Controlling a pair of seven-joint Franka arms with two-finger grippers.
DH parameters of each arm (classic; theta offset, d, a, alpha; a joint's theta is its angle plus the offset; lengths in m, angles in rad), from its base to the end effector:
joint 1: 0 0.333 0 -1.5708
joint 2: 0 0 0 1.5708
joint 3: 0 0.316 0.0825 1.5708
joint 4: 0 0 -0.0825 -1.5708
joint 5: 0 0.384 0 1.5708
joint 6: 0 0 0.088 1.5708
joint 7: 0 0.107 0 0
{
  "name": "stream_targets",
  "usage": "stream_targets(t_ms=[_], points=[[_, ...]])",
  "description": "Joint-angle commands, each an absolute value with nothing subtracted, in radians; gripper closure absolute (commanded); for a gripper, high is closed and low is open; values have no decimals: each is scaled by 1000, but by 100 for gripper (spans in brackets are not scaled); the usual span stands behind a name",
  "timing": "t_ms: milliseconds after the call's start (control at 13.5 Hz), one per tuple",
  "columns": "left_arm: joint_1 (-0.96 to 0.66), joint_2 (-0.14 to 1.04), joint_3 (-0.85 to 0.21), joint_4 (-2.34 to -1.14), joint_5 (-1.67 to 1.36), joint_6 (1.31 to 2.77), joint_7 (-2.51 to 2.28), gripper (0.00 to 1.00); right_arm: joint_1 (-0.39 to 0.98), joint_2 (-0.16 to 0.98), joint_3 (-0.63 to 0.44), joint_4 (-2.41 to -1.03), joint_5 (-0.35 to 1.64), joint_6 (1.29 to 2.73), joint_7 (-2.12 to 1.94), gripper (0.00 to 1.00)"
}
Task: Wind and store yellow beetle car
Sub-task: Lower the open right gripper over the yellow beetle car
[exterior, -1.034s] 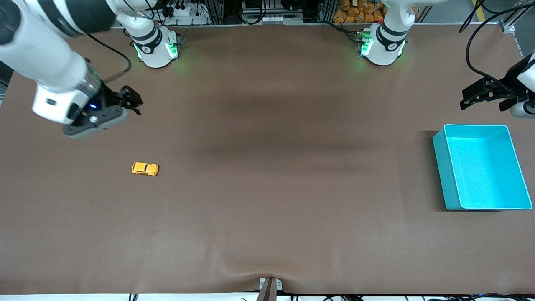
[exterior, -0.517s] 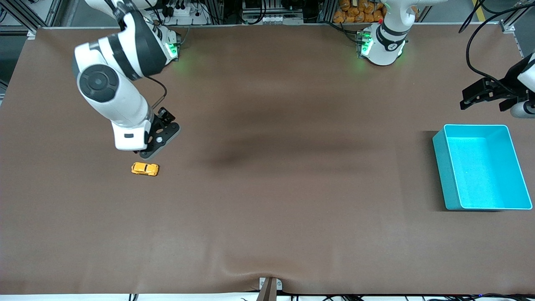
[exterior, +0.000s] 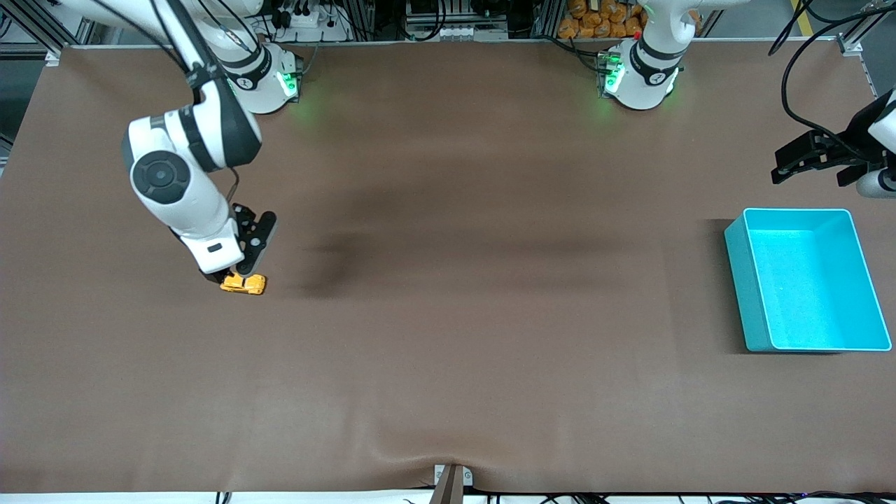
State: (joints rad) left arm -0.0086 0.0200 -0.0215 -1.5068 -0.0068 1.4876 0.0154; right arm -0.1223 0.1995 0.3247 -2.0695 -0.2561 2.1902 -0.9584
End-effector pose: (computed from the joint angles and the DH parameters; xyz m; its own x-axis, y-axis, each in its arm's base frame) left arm 0.5523 -0.0173 0.6362 0.9982 -0.0460 -0.0391 -0.0458 -0.9989 0.0078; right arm 0.5616 0.1023 0.3353 0.2534 0.9553 -0.1521 0.9671 -0.2539 0.0168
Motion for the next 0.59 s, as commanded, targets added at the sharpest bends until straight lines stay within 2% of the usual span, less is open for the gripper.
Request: stream_targets(t_ms=[0,74,148,517], points=[[-8,11,-25,-1509,8,1493,28,0,-193,233,339,-2105,-285,2246,-1080,0],[-8,11,-26,-1509,8,1493,28,0,-199,254,339,-2102,-329,2255,-1127,8],[-8,11,-26,-1509,8,1491,28,0,-207,276,339,-2105,-368,2290,-1141,12],[-8,9,-26,-1509,8,1491,28,0,-265,393,339,-2095,-380,2370,-1158,19]])
